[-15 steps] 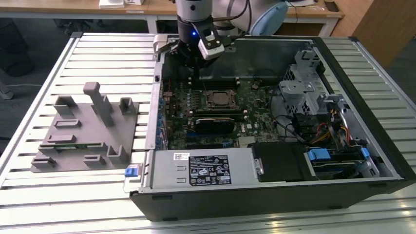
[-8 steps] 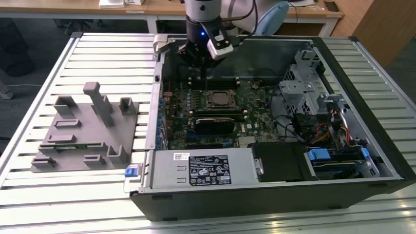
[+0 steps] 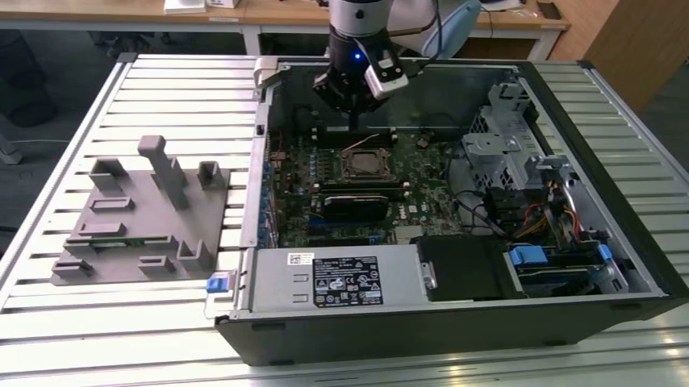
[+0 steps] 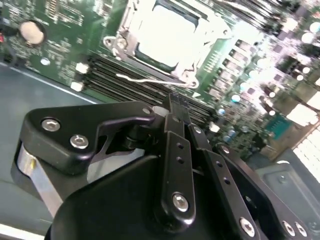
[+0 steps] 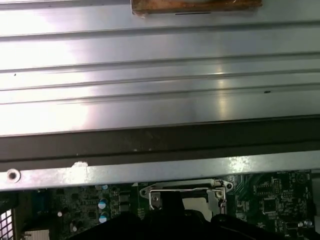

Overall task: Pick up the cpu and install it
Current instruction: 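Install the first cpu locking lever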

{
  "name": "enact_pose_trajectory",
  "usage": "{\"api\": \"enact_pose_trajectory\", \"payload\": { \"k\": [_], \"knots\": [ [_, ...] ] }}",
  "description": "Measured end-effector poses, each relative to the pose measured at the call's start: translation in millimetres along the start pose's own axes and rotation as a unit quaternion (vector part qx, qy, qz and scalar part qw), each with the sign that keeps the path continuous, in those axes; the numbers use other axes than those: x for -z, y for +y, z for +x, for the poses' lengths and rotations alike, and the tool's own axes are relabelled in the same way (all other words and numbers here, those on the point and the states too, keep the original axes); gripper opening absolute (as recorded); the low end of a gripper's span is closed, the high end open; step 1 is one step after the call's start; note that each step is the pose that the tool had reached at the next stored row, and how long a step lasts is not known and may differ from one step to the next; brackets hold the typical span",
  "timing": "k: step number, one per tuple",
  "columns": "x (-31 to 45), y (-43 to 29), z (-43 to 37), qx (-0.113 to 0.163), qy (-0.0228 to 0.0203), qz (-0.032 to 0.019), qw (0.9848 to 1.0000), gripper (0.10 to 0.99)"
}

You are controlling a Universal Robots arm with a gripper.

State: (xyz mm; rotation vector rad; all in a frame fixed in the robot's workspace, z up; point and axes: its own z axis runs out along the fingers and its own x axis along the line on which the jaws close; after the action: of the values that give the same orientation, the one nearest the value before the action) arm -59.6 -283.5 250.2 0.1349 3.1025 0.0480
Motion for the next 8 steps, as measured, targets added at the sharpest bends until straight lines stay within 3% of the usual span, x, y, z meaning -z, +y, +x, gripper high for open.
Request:
{"api": "enact_pose_trajectory", "payload": {
  "k": [2, 4, 5, 8],
  "knots": [
    [-0.4, -1.8, -0.3, -0.001, 0.0012, -0.0127, 0.9999, 0.106],
    [-0.7, -4.0, -0.5, -0.001, 0.0026, -0.0297, 0.9996, 0.106],
    [-1.3, -4.5, -0.7, -0.001, 0.0027, -0.0319, 0.9995, 0.106],
    [-2.5, -4.7, -1.1, -0.001, 0.0028, -0.0313, 0.9995, 0.106]
  ]
}}
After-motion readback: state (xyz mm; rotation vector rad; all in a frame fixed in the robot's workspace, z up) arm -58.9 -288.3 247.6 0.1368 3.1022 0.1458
